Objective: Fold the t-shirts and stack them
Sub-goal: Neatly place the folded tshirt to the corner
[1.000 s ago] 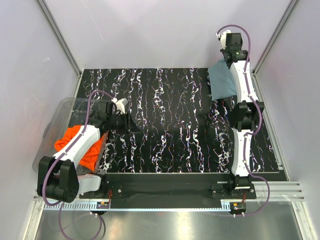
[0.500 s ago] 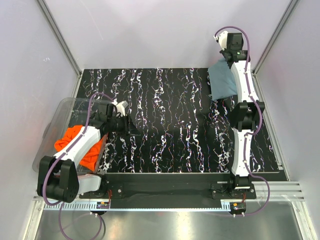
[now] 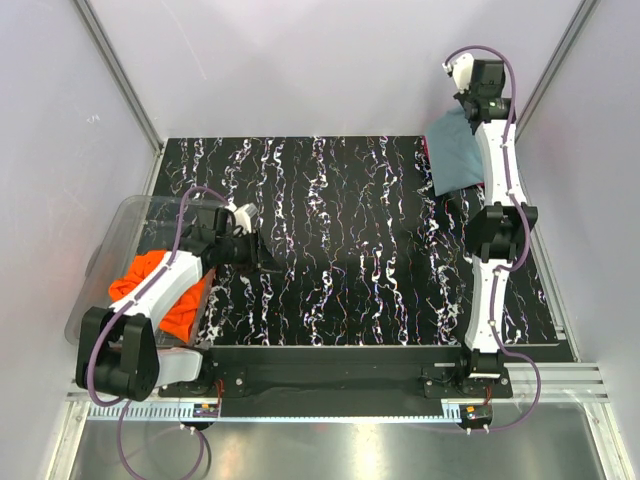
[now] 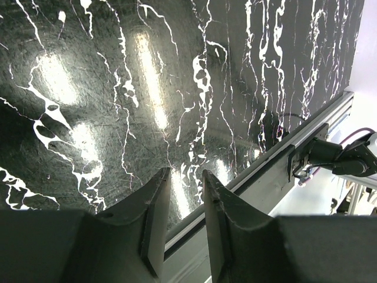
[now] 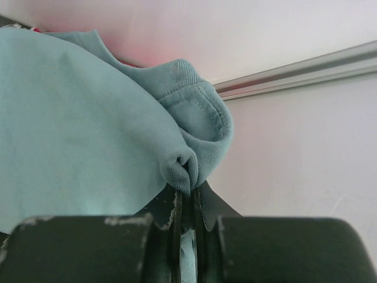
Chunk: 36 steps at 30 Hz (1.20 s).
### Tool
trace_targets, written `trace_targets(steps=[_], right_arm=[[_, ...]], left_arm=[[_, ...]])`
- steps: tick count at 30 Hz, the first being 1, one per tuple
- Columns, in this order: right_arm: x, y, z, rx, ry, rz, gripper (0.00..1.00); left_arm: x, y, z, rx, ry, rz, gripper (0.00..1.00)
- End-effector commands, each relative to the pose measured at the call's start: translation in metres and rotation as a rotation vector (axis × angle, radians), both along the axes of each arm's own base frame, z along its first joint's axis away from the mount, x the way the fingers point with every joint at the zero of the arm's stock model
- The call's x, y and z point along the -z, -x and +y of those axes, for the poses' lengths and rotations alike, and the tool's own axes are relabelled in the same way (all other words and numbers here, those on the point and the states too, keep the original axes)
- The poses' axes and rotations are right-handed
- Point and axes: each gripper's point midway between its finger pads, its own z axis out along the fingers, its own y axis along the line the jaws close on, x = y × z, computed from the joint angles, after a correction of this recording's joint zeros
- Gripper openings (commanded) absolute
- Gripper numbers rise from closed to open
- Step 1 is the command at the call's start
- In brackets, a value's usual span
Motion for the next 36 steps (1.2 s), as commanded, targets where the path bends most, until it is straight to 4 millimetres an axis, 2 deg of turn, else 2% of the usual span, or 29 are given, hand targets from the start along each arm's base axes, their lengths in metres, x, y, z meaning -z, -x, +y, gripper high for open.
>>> trace_targets(steps=[1, 9, 17, 23, 30, 31, 33, 34, 35, 36], right_arm=[[-0.069, -0.007, -0.012, 0.022, 0.005, -0.213, 0.00], [-0.044, -0.021, -0.023, 0.024, -0.058, -0.211, 0.00], [-0.023, -0.035, -0.020, 0.001, -0.096, -0.210, 0.00], [-0.004, -0.044, -0.029, 0.021, -0.110, -0.208, 0.00], [0.021, -0.053, -0.049, 0.052, -0.123, -0.208, 0.00], [0.025, -0.055, -0.051, 0.057, -0.115, -0.206, 0.13], [0.038, -0.060, -0.060, 0.090, -0.101, -0.213, 0.52], [0.043, -0.063, -0.063, 0.099, -0.098, -0.220, 0.89], [0.044, -0.063, -0.065, 0.105, -0.094, -0.222, 0.99], [0.042, -0.061, -0.069, 0.131, -0.084, -0.229, 1.00]], left_arm=[[-0.006, -0.003, -0.005, 0.017, 0.039, -0.008, 0.32], [-0.003, -0.003, -0.004, 0.019, 0.031, 0.004, 0.31], [0.000, -0.007, -0.005, 0.020, 0.027, 0.020, 0.31], [0.004, -0.006, -0.005, 0.024, 0.021, 0.034, 0.31], [0.009, -0.008, -0.005, 0.030, 0.014, 0.058, 0.30], [0.010, -0.009, -0.005, 0.029, 0.012, 0.062, 0.30], [0.009, -0.009, -0.005, 0.034, 0.014, 0.066, 0.30], [0.007, -0.010, -0.005, 0.036, 0.014, 0.064, 0.30], [0.007, -0.009, -0.005, 0.044, 0.010, 0.061, 0.30], [0.006, -0.009, -0.005, 0.047, 0.006, 0.061, 0.30]])
